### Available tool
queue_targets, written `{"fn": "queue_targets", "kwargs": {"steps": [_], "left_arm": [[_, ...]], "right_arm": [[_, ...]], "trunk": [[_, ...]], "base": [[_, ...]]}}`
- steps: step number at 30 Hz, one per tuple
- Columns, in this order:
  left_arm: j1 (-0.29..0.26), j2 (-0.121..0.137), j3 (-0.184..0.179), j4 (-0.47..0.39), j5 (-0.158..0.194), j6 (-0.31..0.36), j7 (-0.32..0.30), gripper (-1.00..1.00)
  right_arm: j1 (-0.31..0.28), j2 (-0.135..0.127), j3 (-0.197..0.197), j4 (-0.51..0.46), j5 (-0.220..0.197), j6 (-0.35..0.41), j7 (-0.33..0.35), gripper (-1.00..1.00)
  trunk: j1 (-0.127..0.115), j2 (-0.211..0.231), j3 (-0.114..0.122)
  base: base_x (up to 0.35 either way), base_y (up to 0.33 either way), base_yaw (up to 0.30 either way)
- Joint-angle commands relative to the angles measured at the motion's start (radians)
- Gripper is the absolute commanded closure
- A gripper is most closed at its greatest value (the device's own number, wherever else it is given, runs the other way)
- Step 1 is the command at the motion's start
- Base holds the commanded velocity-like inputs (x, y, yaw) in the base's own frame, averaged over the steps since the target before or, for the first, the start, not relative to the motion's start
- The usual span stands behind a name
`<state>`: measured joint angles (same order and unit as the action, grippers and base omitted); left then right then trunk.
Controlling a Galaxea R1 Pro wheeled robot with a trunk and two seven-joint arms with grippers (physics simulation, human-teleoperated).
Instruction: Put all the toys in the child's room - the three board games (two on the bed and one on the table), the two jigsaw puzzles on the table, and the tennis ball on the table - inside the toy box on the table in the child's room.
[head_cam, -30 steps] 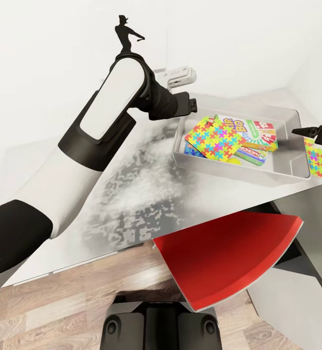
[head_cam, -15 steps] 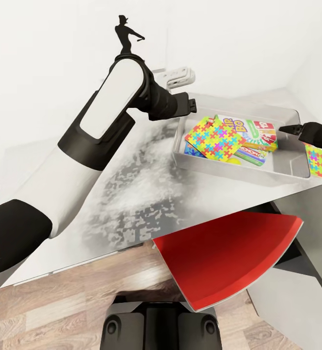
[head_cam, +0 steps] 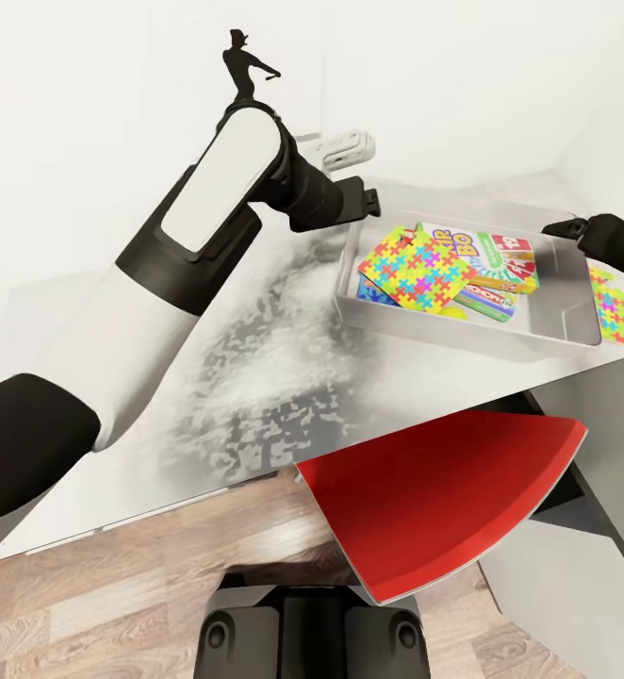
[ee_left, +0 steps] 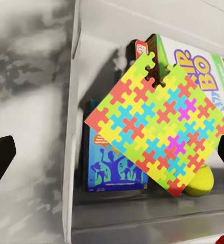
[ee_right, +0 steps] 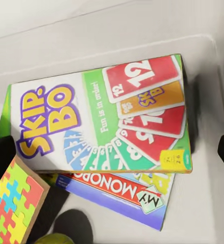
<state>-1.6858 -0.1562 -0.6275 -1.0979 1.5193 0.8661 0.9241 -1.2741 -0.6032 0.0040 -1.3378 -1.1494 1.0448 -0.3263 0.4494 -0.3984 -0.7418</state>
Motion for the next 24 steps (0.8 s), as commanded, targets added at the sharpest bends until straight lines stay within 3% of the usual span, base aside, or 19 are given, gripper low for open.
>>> {"fn": "queue_targets", "kwargs": {"steps": [1,9,24], "left_arm": [[-0.009,-0.001,-0.002,0.012,0.009,-0.002,-0.003,-1.0],[-0.031,-0.006,-0.004,0.045,-0.013,-0.006,-0.043,-1.0],[-0.035,-0.008,-0.006,0.06,-0.037,-0.008,-0.062,-1.0]], "right_arm": [[-0.007,0.0,0.0,0.008,-0.01,0.002,-0.012,-1.0],[-0.023,0.0,0.001,0.031,-0.009,0.002,-0.016,-1.0],[-0.023,-0.003,0.001,0.04,-0.007,0.002,-0.019,-1.0]], "trunk": [[0.001,-0.002,-0.001],[0.001,-0.002,-0.001],[0.001,-0.002,-0.001]], "base": [[0.0,0.0,0.0],[0.0,0.0,0.0],[0.0,0.0,0.0]]}}
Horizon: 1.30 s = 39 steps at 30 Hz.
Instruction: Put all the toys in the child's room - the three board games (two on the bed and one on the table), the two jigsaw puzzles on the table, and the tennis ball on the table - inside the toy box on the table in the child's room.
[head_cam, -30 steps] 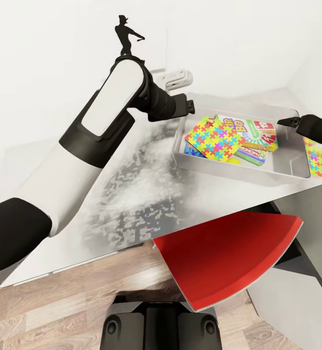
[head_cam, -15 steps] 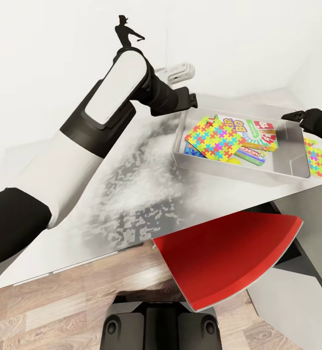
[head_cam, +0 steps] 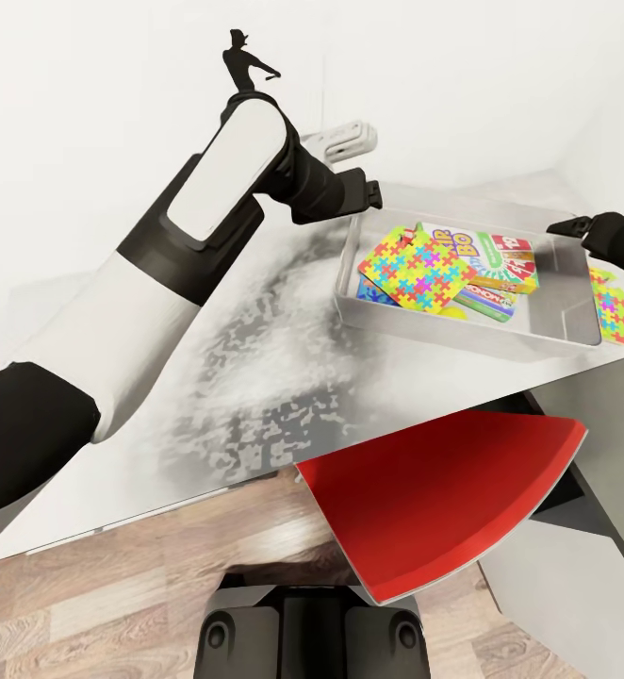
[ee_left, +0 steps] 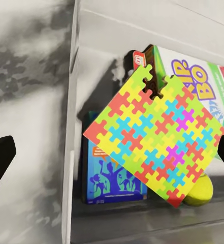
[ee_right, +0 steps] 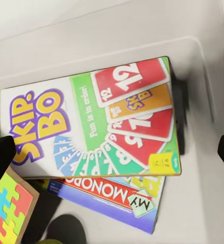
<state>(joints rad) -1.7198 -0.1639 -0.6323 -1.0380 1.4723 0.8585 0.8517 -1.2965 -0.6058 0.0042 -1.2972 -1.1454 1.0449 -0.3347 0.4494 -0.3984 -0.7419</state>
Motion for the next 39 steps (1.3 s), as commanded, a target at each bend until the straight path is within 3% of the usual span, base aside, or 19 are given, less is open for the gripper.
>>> {"fn": "queue_targets", "kwargs": {"steps": [1,15,31,39], "left_arm": [[-0.001,0.0,-0.001,0.0,0.01,-0.001,0.01,-1.0],[0.002,-0.001,-0.001,0.002,0.007,-0.007,-0.002,-1.0],[0.012,0.0,-0.003,0.002,0.003,-0.02,-0.047,-1.0],[0.014,0.0,-0.003,0.003,0.003,-0.02,-0.05,-1.0]], "right_arm": [[-0.001,0.0,0.0,-0.001,-0.011,0.002,-0.01,-1.0],[0.001,-0.015,-0.001,0.008,-0.003,0.002,-0.012,-1.0],[0.001,-0.019,-0.009,0.025,0.077,0.002,-0.014,-1.0],[0.001,-0.019,-0.011,0.023,0.088,0.002,-0.015,-1.0]], "trunk": [[0.001,-0.002,-0.001],[0.001,-0.002,-0.001],[0.001,-0.002,-0.001],[0.001,-0.002,-0.001]], "base": [[0.0,0.0,0.0],[0.0,0.0,0.0],[0.0,0.0,0.0],[0.0,0.0,0.0]]}}
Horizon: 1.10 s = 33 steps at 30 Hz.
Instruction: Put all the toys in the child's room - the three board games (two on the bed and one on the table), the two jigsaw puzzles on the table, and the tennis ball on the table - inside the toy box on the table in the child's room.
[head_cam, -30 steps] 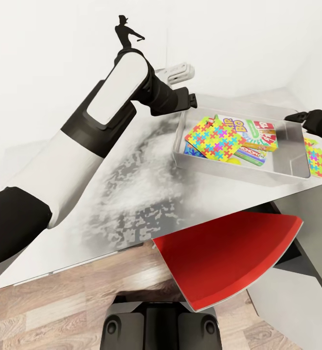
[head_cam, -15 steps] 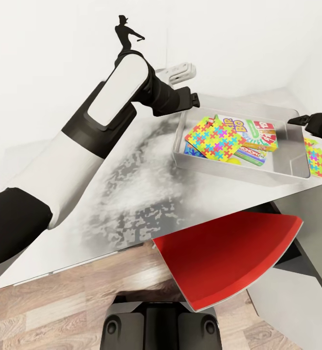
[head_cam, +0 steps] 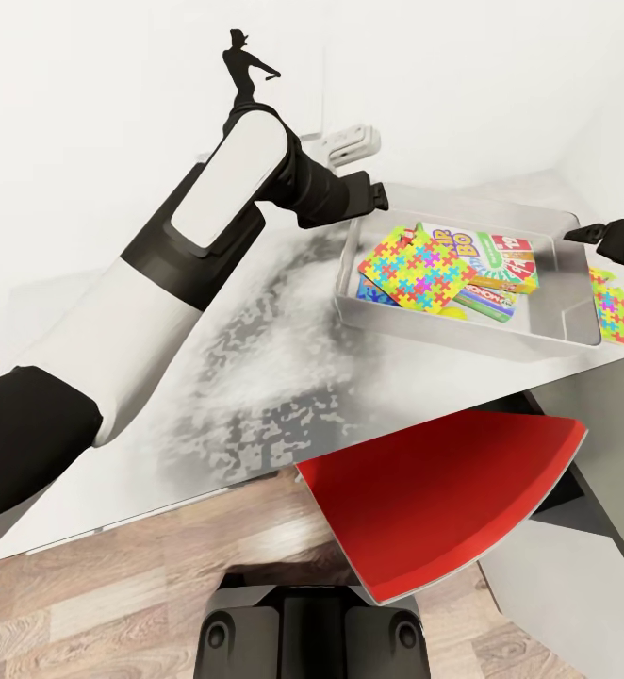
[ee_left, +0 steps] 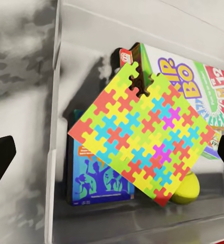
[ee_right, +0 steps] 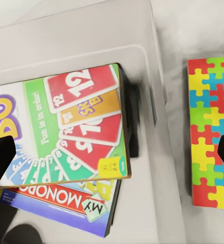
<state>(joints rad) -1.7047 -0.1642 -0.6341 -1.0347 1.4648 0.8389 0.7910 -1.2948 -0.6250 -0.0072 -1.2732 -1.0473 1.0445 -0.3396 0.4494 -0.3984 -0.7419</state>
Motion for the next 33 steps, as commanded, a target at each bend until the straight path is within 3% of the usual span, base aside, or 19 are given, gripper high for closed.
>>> {"fn": "queue_targets", "kwargs": {"steps": [1,33], "left_arm": [[-0.001,0.0,-0.001,-0.001,0.01,-0.001,0.01,-1.0],[0.035,-0.001,-0.001,0.031,0.01,-0.003,-0.038,-1.0]], "right_arm": [[-0.001,0.0,0.001,-0.001,-0.009,0.003,-0.01,-1.0],[0.033,0.001,0.01,0.006,-0.005,0.003,-0.001,-1.0]], "trunk": [[0.001,-0.002,-0.001],[0.001,-0.002,-0.009]], "base": [[0.0,0.0,0.0],[0.0,0.0,0.0]]}}
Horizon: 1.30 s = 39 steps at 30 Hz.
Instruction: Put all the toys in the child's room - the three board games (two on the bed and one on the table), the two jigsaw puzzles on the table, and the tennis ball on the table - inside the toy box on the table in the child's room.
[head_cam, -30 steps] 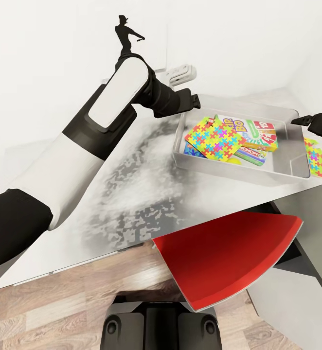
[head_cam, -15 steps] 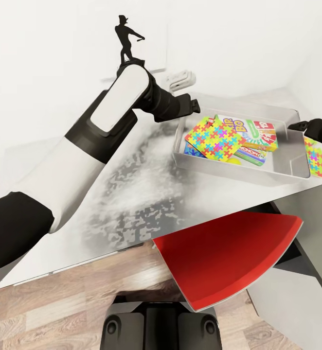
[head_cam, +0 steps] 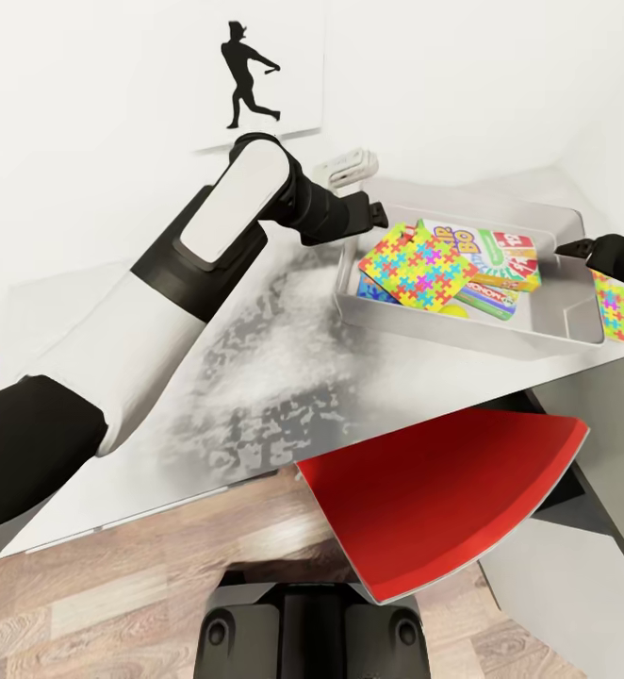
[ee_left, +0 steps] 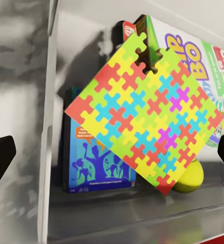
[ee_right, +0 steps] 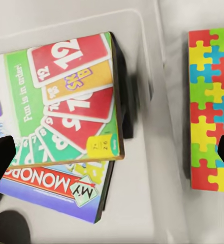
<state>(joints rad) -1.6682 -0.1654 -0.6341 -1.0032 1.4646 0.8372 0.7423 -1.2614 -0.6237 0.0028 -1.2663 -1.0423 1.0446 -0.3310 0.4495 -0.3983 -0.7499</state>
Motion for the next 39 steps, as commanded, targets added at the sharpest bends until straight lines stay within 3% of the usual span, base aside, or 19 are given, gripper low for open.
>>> {"fn": "queue_targets", "kwargs": {"steps": [1,39], "left_arm": [[-0.001,0.0,-0.001,0.0,0.01,-0.001,0.01,-1.0],[0.001,0.001,-0.001,0.011,0.01,-0.001,-0.009,-1.0]], "right_arm": [[-0.001,0.0,0.0,-0.001,-0.01,0.003,-0.01,-1.0],[0.0,-0.001,-0.001,-0.007,-0.01,0.003,-0.005,-1.0]], "trunk": [[0.001,-0.002,-0.003],[0.001,-0.002,-0.058]], "base": [[0.0,0.0,0.0],[0.0,0.0,0.0]]}}
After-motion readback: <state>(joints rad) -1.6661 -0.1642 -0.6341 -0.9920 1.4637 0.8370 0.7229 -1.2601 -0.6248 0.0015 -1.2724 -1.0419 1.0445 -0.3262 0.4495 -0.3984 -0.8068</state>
